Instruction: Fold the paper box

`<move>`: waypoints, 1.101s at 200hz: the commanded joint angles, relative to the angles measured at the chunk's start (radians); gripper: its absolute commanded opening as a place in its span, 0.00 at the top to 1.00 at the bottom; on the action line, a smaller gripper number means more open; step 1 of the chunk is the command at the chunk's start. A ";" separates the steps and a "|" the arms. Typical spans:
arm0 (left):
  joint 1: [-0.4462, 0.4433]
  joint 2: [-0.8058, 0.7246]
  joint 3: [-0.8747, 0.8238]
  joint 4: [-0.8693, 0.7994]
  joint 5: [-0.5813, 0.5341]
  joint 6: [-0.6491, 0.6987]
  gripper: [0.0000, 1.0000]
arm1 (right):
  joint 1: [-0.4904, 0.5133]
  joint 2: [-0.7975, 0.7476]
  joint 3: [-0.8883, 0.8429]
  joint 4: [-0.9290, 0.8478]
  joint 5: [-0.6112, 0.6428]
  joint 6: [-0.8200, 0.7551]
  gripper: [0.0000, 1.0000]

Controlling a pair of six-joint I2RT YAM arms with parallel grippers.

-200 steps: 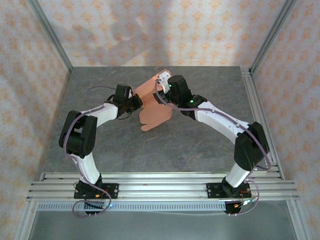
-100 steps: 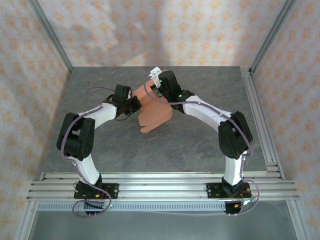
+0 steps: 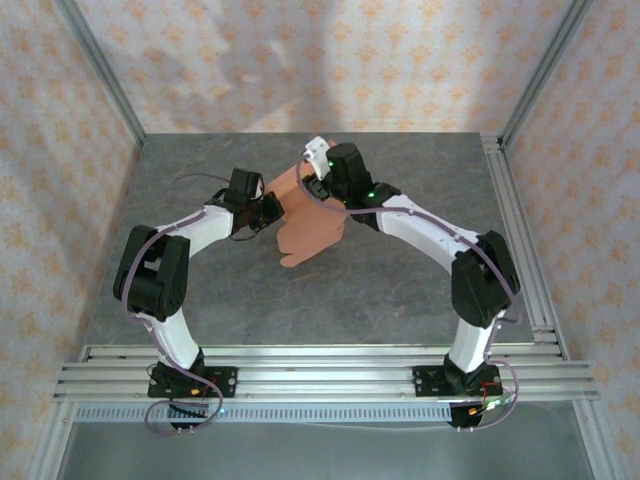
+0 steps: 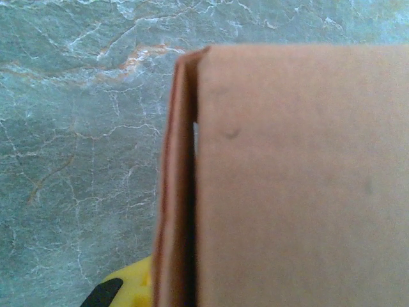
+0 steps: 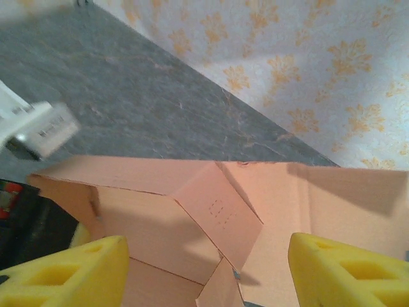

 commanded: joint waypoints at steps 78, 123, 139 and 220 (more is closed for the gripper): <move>0.008 -0.048 0.020 0.053 0.195 0.138 1.00 | -0.376 -0.111 -0.019 -0.003 -0.421 0.489 0.38; 0.007 -0.056 0.034 0.040 0.221 0.146 1.00 | -0.365 -0.059 -0.012 -0.046 -0.595 0.436 0.48; 0.008 -0.058 0.032 0.046 0.228 0.141 1.00 | -0.342 -0.049 0.003 -0.113 -0.625 0.363 0.52; 0.008 -0.052 0.021 0.056 0.232 0.135 1.00 | -0.274 -0.017 0.047 -0.270 -0.787 0.220 0.55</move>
